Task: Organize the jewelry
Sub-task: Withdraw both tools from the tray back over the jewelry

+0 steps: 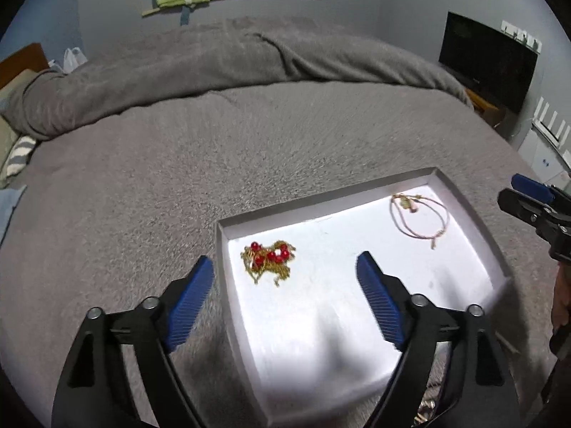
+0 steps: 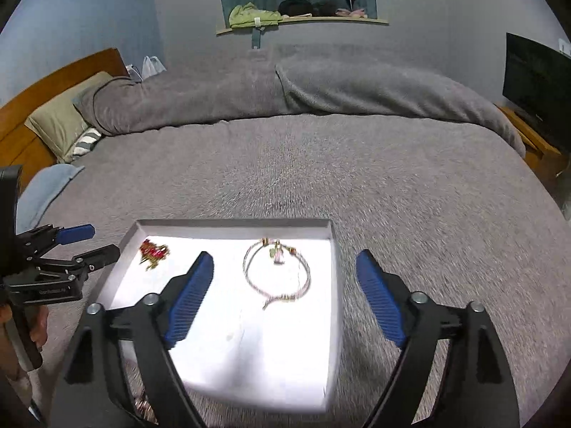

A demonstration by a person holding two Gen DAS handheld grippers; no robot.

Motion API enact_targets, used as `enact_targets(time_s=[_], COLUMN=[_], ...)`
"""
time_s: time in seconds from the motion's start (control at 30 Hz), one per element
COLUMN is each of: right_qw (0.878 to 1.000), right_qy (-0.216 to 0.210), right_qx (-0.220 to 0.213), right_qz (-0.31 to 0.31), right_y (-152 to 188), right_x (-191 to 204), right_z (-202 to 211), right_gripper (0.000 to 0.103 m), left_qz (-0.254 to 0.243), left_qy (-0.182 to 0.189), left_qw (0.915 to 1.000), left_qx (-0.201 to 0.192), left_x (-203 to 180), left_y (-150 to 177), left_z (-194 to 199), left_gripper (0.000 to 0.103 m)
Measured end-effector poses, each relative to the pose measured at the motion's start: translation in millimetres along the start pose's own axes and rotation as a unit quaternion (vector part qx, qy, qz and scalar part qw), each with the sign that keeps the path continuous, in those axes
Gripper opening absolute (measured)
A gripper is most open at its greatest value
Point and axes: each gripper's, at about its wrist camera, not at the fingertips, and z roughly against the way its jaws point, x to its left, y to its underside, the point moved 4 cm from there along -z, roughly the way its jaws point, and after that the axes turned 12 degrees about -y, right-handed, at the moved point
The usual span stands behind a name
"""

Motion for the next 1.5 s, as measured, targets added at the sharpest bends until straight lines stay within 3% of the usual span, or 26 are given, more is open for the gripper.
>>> enact_targets(time_s=[0.13,0.43,0.77,1.23,1.5], right_qw=[1.000,0.999,0.998,0.996,0.998], right_qy=[-0.014,-0.012,0.003,0.040,0.031], right_qx=[-0.011,-0.034,-0.047,-0.015,0.008], right_qz=[-0.001,-0.001,0.035,0.081,0.060], right_y=[18,64,101,151,170], right_x=[3,15,35,39,29], right_z=[34,93,120,112,97], right_gripper=[0.097,0.097,0.097,0.097,0.097], left_qz=[-0.002,0.002,-0.010,-0.011,-0.028], left_qy=[-0.012,-0.007,-0.023,-0.036,-0.018], left_qw=[0.9998,0.9983,0.9962,0.9987,0.9994], left_qx=[-0.015,-0.059,-0.083,-0.035,-0.008], left_x=[0,-5,-14,-13,-34], left_y=[15,55,88,165,183], left_z=[29,92,132,110,85], left_gripper=[0.091,0.094,0.094,0.094,0.094])
